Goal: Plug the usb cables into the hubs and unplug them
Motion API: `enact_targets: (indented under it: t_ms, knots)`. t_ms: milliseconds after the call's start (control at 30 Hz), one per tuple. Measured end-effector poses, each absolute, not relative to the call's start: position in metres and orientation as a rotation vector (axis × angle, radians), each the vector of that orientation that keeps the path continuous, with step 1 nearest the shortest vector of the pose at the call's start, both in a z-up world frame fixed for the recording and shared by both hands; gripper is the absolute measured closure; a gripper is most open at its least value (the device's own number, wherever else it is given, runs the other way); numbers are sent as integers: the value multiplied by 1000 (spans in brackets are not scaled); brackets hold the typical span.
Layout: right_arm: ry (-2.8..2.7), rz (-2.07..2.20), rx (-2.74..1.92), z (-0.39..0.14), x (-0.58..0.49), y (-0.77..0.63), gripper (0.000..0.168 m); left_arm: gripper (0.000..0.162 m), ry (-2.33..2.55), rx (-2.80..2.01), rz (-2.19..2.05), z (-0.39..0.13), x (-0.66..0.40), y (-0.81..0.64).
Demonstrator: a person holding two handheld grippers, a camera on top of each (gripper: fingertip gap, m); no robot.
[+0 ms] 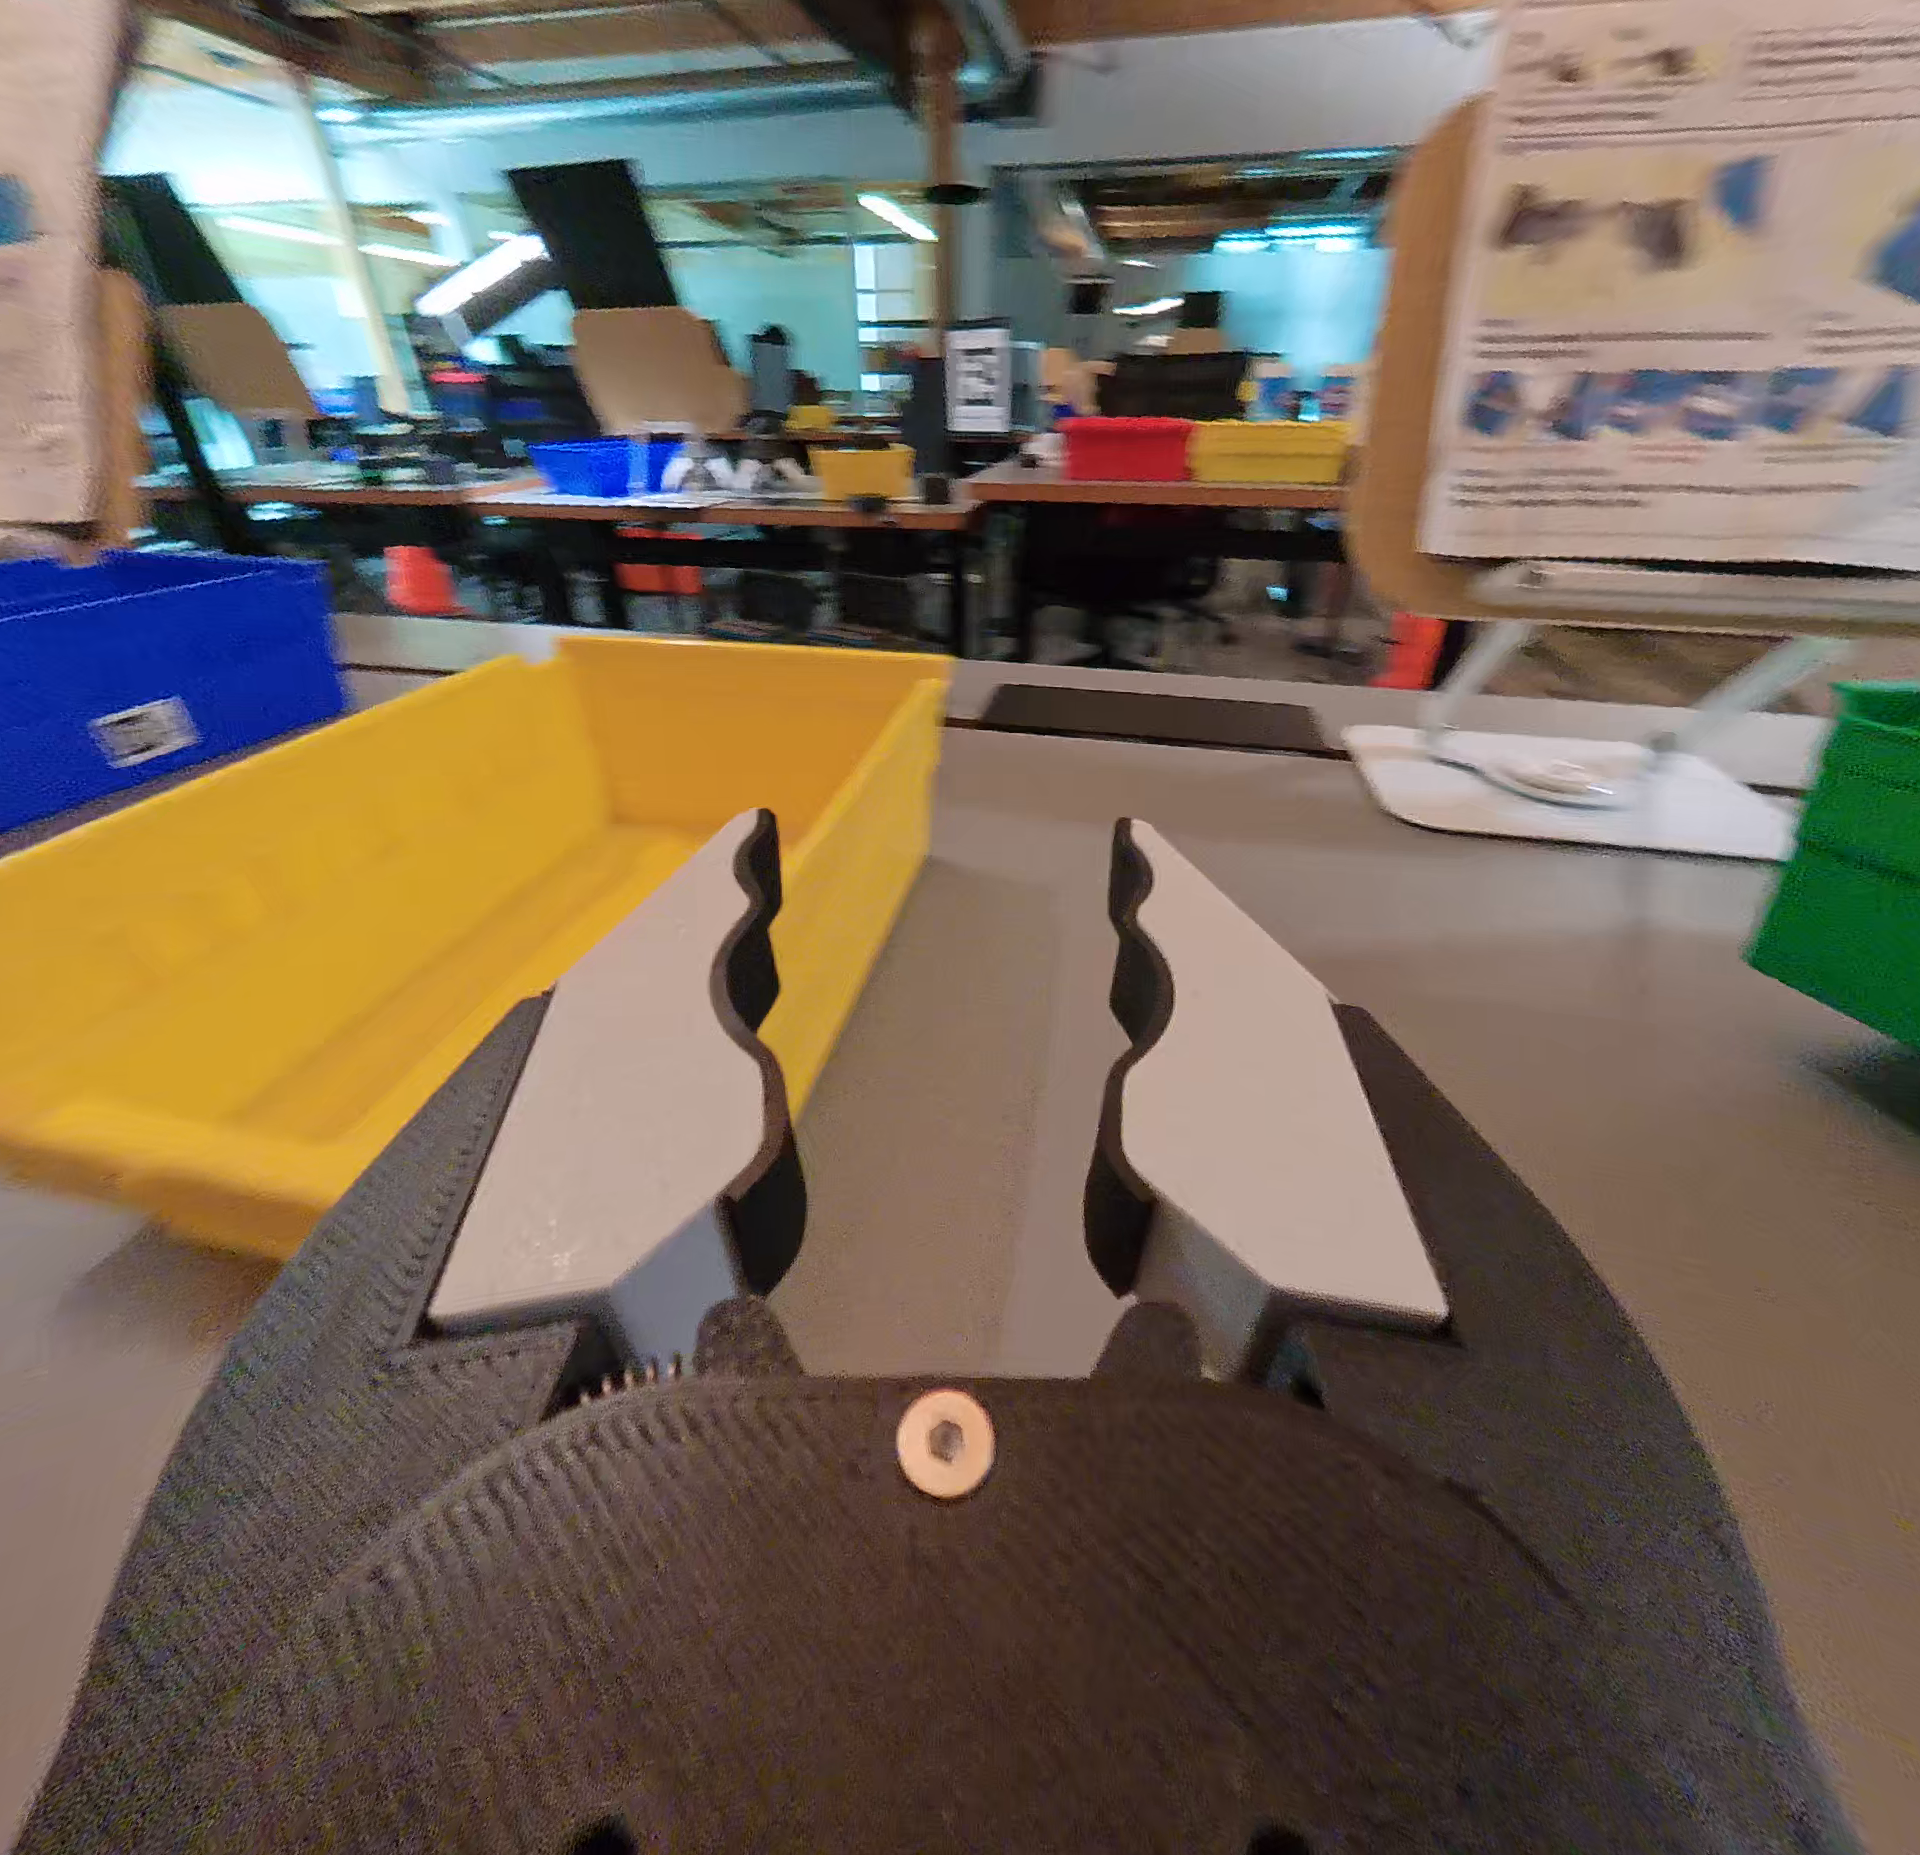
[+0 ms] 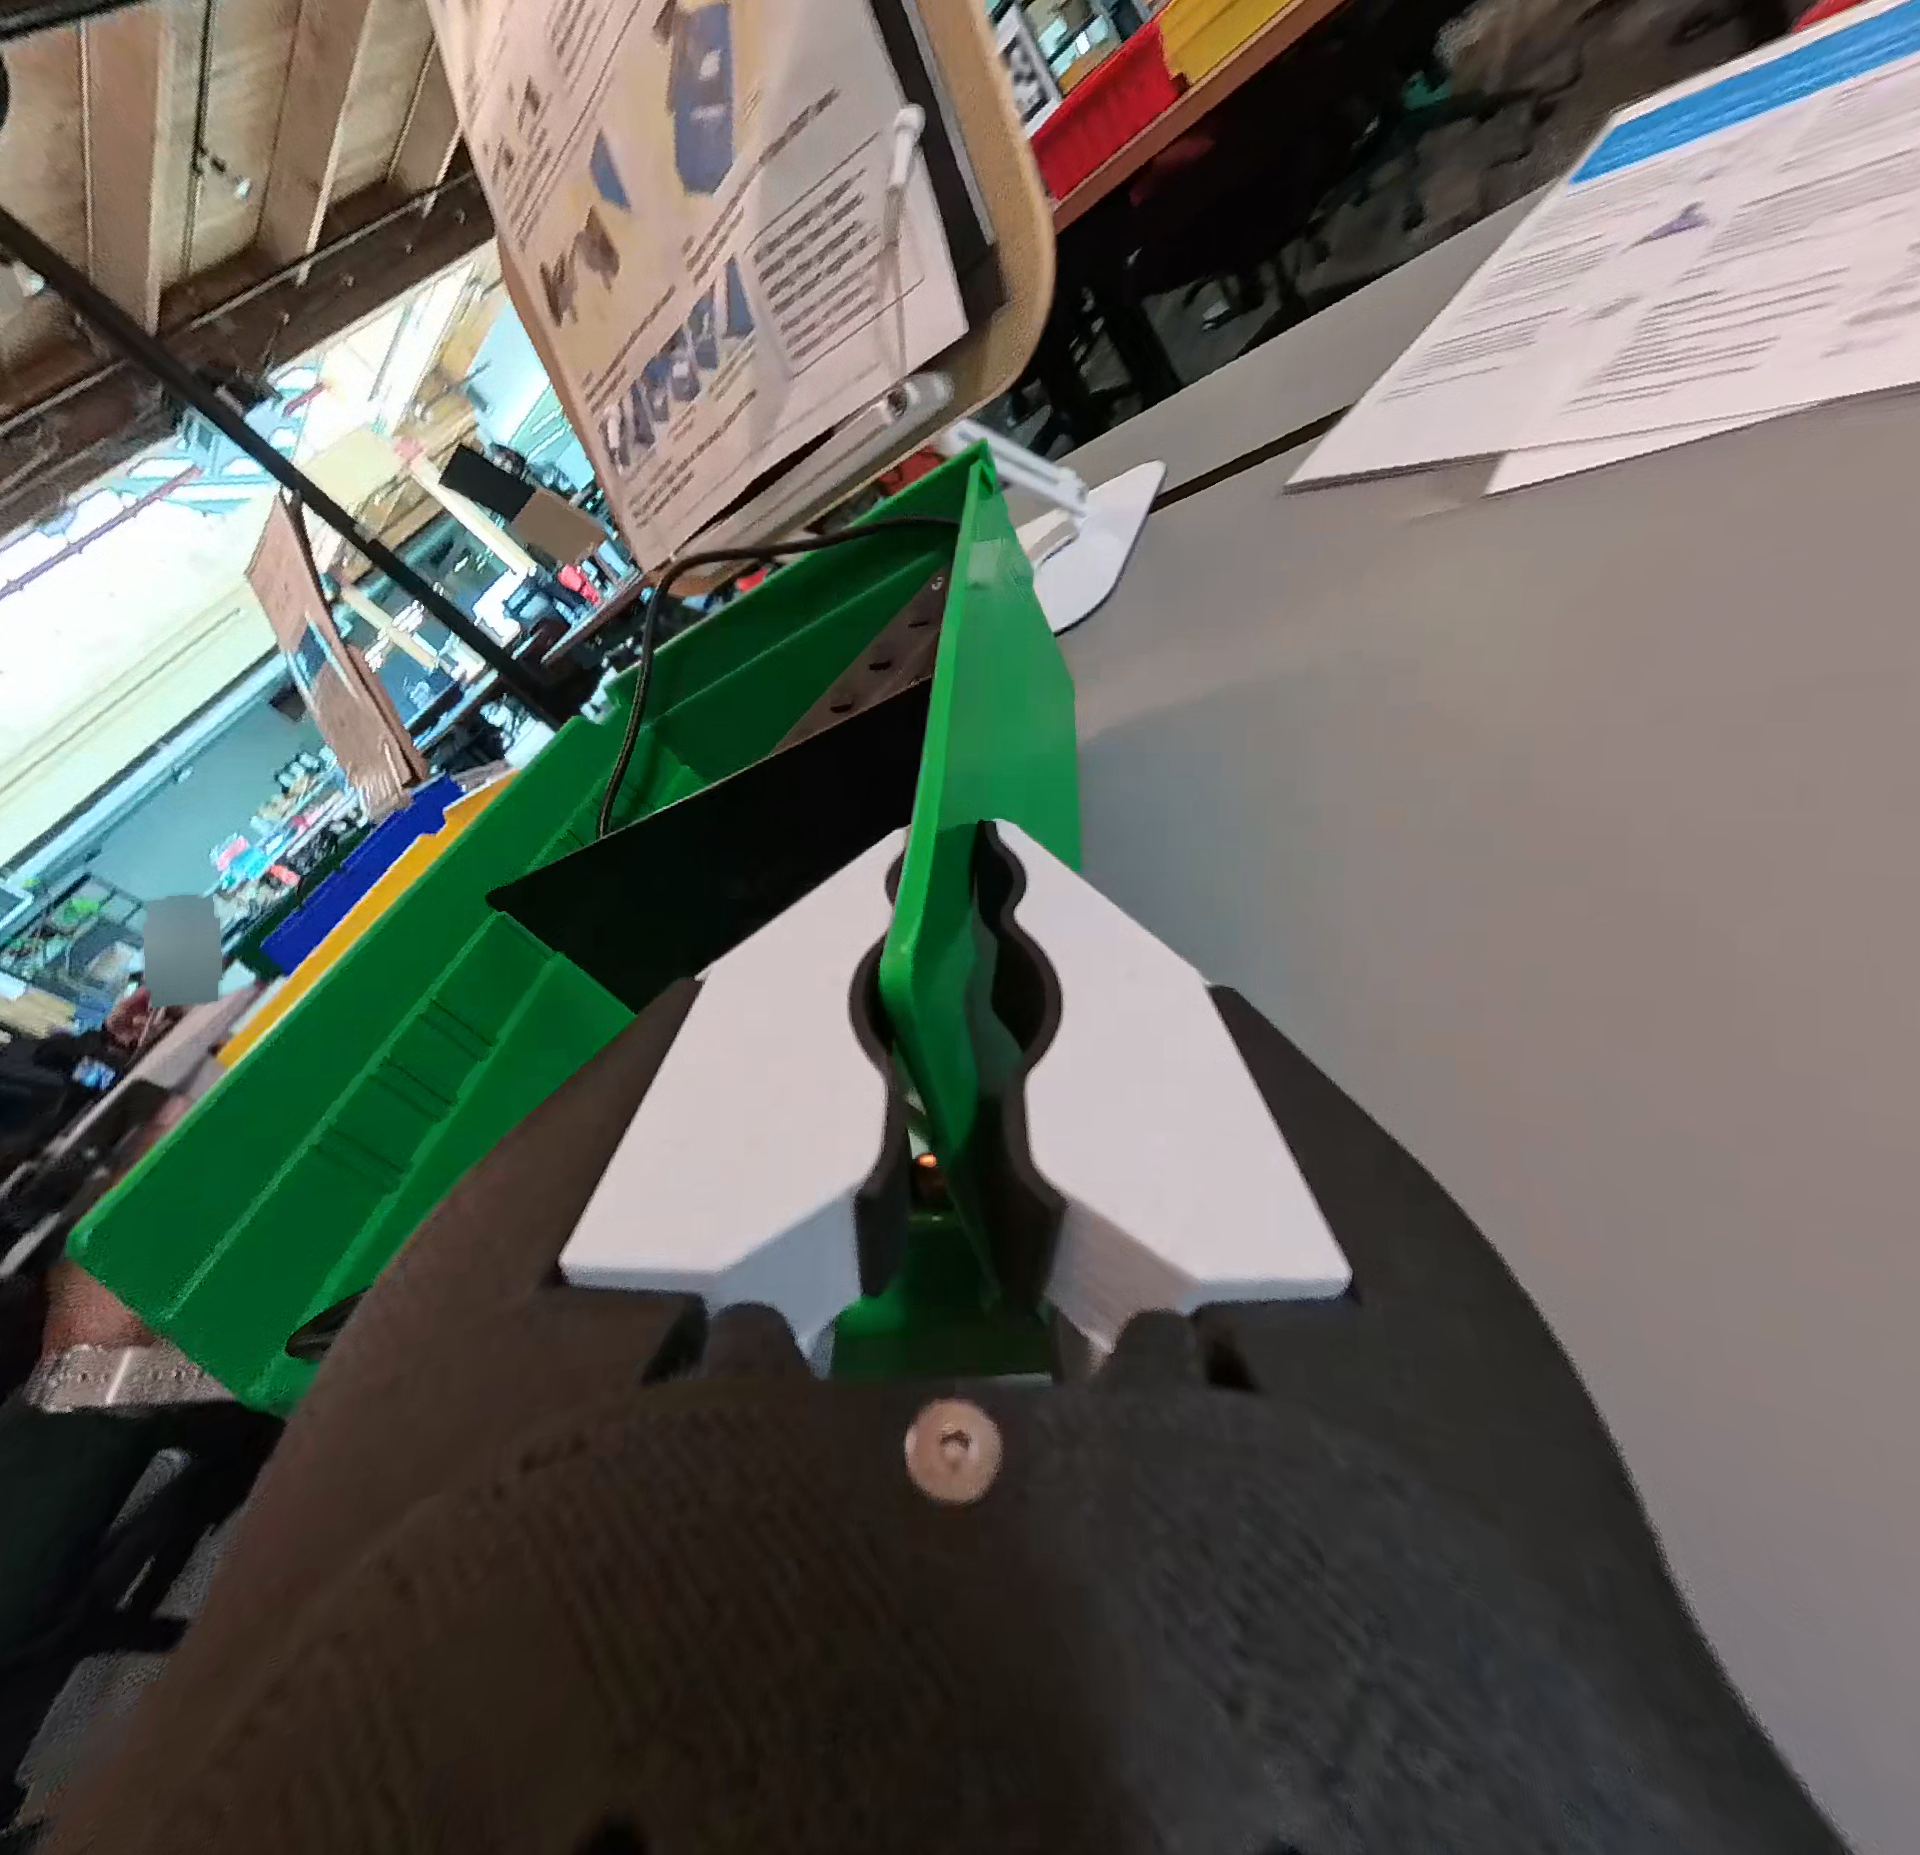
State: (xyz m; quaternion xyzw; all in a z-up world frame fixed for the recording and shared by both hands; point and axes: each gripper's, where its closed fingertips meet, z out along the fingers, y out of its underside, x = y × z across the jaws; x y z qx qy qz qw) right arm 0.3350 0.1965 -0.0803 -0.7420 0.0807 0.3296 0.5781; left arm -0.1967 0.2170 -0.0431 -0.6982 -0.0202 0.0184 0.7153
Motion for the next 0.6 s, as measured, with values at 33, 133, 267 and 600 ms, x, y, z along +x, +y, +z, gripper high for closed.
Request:
enact_targets:
  t_ms: [33,133,267,600]
  knots:
    - [167,777,-1741,-80,328,200,160,94,-96,-1552,76,-45,-213,216]
    - [124,812,-1754,-80,305,207,160,83,-167,-1675,108,-74,-248,227]
    - [54,846,-1766,-81,275,212,160,87,-49,-1821,156,-103,-256,248]
    - [-148,836,-1789,-87,158,226,161,160,133,-1788,236,-74,-252,259]
